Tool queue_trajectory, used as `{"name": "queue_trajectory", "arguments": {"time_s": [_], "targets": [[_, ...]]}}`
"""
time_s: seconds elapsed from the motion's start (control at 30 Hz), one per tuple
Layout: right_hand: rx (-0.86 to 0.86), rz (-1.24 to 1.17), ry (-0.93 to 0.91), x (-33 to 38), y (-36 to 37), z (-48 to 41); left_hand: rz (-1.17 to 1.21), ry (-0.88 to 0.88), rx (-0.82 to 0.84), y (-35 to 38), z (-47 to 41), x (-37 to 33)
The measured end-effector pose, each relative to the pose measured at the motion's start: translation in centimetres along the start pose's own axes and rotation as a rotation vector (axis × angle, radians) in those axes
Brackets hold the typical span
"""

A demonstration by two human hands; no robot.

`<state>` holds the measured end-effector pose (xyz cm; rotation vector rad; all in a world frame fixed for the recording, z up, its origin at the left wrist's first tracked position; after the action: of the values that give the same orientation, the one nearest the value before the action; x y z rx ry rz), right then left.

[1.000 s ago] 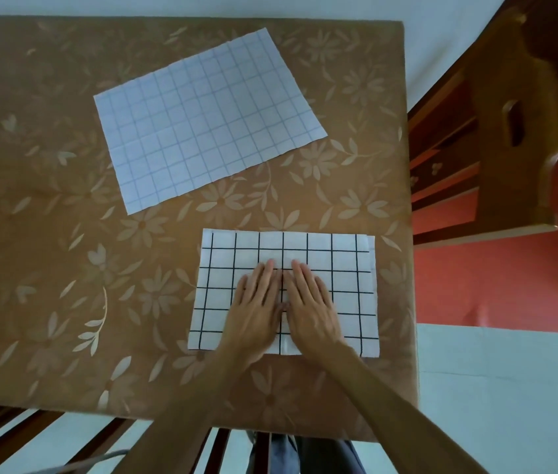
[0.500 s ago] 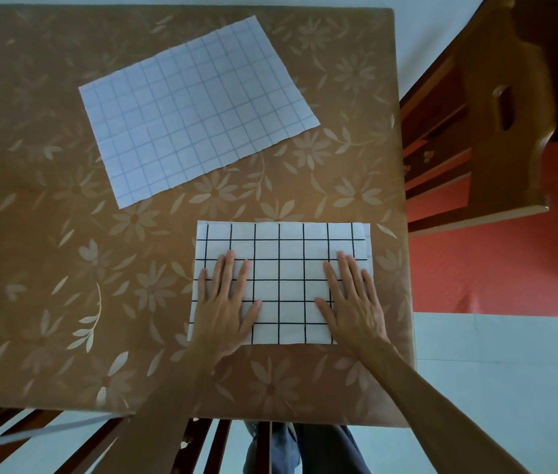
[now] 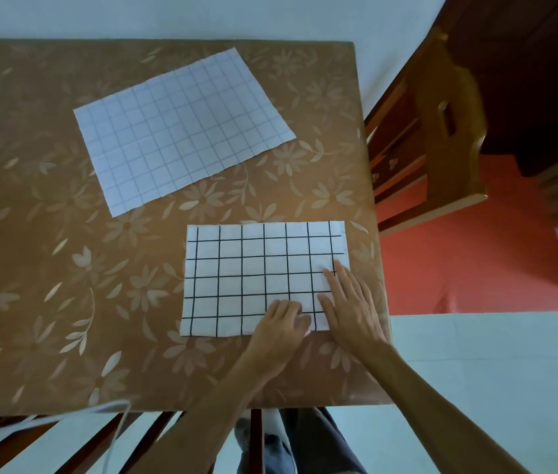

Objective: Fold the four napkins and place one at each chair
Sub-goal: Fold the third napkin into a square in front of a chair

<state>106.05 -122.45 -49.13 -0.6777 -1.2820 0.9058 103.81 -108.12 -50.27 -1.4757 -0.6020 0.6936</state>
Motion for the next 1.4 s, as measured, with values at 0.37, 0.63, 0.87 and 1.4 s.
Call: {"name": "queue_trajectory", "arguments": {"time_s": [0.37, 0.63, 0.87, 1.4], "targets": [[0.054, -0.006, -0.031, -1.6, 0.2, 3.2, -0.079, 0.011, -0.002, -1.3, 0.2, 0.0], [-0.056, -0.106, 0.003, -2.0, -1.8, 3.7, -0.076, -0.022, 0.085, -0.3, -2.0, -2.3], [-0.138, -0.285, 0.36, -3.1, -3.4, 3.3, 0.006, -0.047, 0.054, -0.6, -1.2, -1.6], [-0.102, -0.67, 0.811, -3.0, -2.6, 5.2, 0.248, -0.186, 0.02, -0.9, -0.9, -2.8]]}}
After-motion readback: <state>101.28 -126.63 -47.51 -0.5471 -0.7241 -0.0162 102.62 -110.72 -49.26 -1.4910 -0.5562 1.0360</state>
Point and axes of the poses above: each hand's wrist, its own z-axis away from the middle knuckle, its own y-axis out of the palm, x = y × z, the point moved 6 cm from there along -z, towards the middle knuckle, and after that the axes turned 11 degrees about -z, right-handed, at the moved point
